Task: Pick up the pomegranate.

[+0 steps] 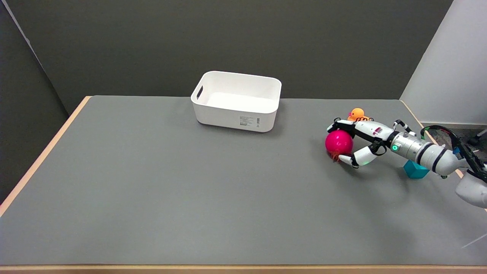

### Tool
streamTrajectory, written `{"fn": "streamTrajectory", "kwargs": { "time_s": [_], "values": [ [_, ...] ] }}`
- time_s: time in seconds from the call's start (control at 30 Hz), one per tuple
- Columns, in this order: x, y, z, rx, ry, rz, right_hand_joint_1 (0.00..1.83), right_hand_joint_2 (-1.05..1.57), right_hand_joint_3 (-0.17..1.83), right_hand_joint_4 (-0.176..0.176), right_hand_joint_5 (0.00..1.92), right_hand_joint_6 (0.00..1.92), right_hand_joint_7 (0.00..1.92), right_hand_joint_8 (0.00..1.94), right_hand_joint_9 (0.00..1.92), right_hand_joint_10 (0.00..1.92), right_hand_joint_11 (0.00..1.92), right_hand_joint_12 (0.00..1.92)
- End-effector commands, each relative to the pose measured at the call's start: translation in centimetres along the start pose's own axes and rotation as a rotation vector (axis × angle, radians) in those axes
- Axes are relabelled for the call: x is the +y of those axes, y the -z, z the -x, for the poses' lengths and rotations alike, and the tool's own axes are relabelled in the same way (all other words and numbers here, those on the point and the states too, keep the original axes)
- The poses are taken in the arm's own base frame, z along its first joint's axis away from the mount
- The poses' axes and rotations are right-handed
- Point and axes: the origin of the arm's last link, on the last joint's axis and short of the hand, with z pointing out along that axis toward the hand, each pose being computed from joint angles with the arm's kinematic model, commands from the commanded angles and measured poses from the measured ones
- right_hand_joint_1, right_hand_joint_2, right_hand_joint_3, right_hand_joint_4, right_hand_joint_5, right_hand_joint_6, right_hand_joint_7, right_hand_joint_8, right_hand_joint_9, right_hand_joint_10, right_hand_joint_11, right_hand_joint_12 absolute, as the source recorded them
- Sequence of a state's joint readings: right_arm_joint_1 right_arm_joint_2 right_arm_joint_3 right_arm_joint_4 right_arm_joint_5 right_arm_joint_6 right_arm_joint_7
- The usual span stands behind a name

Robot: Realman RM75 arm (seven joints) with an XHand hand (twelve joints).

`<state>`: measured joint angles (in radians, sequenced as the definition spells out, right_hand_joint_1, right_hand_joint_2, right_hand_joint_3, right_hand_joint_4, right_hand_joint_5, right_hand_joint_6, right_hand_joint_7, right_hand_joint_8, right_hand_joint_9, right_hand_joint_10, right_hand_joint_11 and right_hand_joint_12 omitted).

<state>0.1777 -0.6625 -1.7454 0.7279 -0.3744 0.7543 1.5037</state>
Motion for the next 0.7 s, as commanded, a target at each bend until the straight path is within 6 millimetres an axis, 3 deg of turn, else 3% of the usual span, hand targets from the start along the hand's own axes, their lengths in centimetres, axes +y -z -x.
{"fn": "streamTrajectory", "kwargs": {
  "time_s": [0.03, 0.3, 0.43, 0.5, 0.7],
  "values": [
    [-0.3, -0.2, -1.1, 0.078, -0.039, -0.020, 1.13, 1.22, 0.15, -0.037, 0.55, 1.65, 0.77, 1.34, 0.68, 1.27, 0.38, 1.49],
    [-2.0, 0.3, -5.0, 0.271, -0.122, -0.141, 1.15, 1.14, 0.26, -0.006, 0.64, 1.56, 0.81, 1.31, 0.76, 1.44, 0.47, 1.53],
    [-4.3, 0.3, -7.8, 0.357, -0.097, -0.246, 1.14, 1.09, 0.36, -0.003, 0.64, 1.55, 0.82, 1.34, 0.75, 1.49, 0.49, 1.58],
    [-5.4, 0.3, -8.7, 0.382, -0.083, -0.285, 1.14, 1.13, 0.27, -0.007, 0.63, 1.54, 0.82, 1.35, 0.77, 1.45, 0.54, 1.54],
    [-8.8, -0.7, -12.0, 0.456, -0.028, -0.384, 1.16, 1.09, 0.33, -0.016, 0.65, 1.51, 0.84, 1.34, 0.78, 1.49, 0.55, 1.61]
  ]
}}
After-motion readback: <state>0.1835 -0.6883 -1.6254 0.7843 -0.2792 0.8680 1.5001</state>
